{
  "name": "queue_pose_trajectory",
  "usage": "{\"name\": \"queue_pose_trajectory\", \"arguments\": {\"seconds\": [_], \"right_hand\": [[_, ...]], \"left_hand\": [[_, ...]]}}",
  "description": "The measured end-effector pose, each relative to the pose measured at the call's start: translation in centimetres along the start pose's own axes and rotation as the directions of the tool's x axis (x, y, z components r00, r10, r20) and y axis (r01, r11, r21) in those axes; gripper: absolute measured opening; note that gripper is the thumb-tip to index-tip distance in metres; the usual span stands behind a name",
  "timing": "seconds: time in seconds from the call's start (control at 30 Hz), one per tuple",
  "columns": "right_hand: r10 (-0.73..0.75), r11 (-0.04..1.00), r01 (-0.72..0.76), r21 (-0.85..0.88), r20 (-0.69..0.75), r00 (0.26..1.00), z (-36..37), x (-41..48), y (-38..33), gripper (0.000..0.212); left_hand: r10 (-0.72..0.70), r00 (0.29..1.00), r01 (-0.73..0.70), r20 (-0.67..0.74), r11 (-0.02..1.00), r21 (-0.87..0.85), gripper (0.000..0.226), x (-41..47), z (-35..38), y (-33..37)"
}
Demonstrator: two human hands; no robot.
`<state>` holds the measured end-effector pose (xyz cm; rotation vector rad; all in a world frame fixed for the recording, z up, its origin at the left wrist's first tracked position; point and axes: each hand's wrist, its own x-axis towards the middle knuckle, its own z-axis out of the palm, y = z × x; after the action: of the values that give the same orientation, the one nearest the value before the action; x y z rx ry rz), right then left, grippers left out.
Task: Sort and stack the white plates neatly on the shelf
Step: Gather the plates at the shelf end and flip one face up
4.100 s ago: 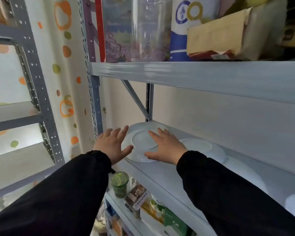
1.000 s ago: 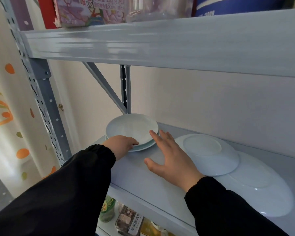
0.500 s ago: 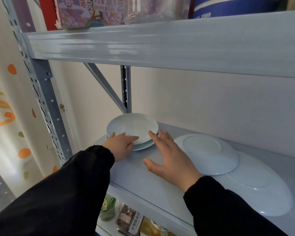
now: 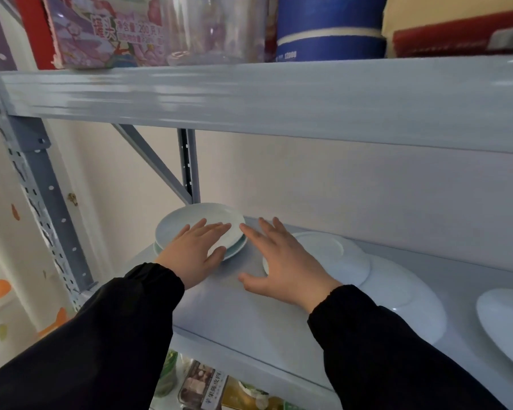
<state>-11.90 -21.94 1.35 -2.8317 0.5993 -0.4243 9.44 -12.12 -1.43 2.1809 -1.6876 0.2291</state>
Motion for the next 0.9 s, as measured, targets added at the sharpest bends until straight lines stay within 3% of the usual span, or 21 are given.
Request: {"name": "queue_pose_trajectory", "arguments": {"seconds": [0.23, 0.37, 0.63, 0.8, 0.9], "right_hand": [[0.137, 0.927, -0.022, -0.373, 0.286, 0.948, -2.5, -2.9, 5.6, 0.103], [0.195, 0.886, 0.000, -0.464, 0.374, 0.907, -2.9, -3.8, 6.2, 0.106], [0.212, 0.869, -0.028, -0.494, 0.321, 0.923, -1.2, -4.2, 5.5, 0.083], [0.229, 0.772, -0.036, -0.635, 0.225, 0.947, -0.3, -4.3, 4.4, 0.072], [0.209, 0.764, -0.055, -0.643, 0.166, 0.964, -0.9, -4.0, 4.3, 0.072]], "left_hand": [[0.081, 0.997, -0.081, -0.004, 0.997, 0.009, 0.072, 0.4, 1.0, 2.1], [0.087, 0.996, -0.087, 0.000, 0.996, 0.006, 0.073, 0.1, 1.2, 2.6], [0.088, 0.996, -0.088, 0.018, 0.995, -0.037, 0.073, -1.9, 0.7, 2.0], [0.084, 0.996, -0.084, 0.000, 0.995, -0.059, 0.073, -3.4, -0.1, 1.4], [0.062, 0.998, -0.063, -0.015, 0.995, -0.072, 0.065, -4.3, -0.6, 0.4]]}}
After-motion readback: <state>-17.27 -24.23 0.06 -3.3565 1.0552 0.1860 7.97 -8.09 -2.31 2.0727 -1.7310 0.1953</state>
